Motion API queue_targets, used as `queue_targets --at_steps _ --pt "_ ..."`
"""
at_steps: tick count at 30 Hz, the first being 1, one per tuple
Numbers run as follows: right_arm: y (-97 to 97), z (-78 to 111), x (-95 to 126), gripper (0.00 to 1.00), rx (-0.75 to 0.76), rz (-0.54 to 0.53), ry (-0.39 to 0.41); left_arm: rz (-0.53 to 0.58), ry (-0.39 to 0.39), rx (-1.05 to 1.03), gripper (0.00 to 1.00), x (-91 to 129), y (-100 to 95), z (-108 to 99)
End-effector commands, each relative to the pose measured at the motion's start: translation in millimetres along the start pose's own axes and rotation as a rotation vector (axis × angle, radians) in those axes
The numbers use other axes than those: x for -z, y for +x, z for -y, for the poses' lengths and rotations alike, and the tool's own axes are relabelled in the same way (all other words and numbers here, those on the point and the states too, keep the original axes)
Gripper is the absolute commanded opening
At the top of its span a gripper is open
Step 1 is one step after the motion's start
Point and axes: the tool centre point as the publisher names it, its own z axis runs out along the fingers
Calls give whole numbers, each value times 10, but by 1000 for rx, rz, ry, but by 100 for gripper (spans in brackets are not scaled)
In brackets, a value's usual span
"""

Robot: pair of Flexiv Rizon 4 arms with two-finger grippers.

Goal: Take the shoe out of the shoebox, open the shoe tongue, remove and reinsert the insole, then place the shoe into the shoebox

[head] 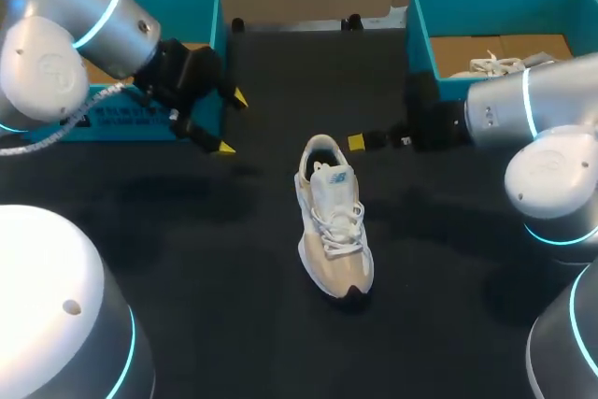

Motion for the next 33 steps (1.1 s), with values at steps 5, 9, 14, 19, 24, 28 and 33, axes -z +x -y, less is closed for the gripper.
queue_targets --at_steps 5,9,14,19,24,28,33 --pt "85 -2 -176 0 -58 254 8 6 -33 -22 100 302 92 -16" --pt "130 -40 -217 0 -86 394 68 30 -52 -14 100 413 97 -64" --pt "181 -86 -256 0 -91 479 104 45 -52 -8 100 486 109 -94" --pt "250 -136 -264 0 -119 550 129 32 -61 -15 100 490 136 -92" --pt "316 -145 -249 0 -129 612 138 35 -73 -17 100 566 163 -105" --pt "354 -131 -260 0 -127 677 174 39 -88 -19 100 668 187 -117" --pt "374 -111 -293 0 -128 767 242 46 -111 -7 100 786 176 -176"
